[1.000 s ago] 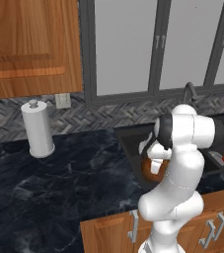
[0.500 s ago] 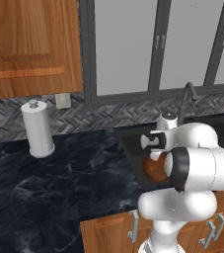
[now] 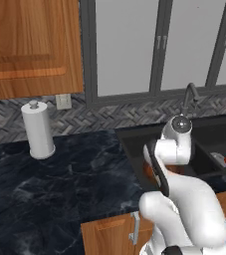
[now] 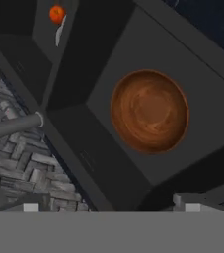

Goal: Dump the apple and eggplant from the bowl so the bowl can be washed. Place the bowl in the sink after clearing the leftovers.

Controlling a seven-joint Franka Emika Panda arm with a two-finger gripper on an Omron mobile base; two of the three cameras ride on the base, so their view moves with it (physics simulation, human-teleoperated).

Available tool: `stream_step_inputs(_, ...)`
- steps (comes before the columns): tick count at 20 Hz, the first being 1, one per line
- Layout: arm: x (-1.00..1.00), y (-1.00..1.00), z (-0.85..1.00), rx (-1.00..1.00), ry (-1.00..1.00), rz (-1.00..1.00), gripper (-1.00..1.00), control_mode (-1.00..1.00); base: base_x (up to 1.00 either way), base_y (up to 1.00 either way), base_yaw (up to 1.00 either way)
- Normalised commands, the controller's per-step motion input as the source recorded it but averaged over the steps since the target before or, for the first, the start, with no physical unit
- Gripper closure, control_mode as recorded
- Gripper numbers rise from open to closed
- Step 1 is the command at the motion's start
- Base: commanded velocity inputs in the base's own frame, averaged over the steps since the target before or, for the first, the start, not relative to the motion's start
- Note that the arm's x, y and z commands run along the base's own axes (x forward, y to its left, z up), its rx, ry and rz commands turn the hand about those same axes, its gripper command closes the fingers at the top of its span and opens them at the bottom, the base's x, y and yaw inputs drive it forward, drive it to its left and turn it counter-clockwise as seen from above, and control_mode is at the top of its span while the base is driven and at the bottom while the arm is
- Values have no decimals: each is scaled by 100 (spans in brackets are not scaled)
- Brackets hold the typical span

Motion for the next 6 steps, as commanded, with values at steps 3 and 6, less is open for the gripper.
stream_step_inputs(3,-100,30,100,-19,-56,0,-100,-100,0,0,0)
stream_step_inputs(6,-100,43,100,-24,-58,0,-100,-100,0,0,0)
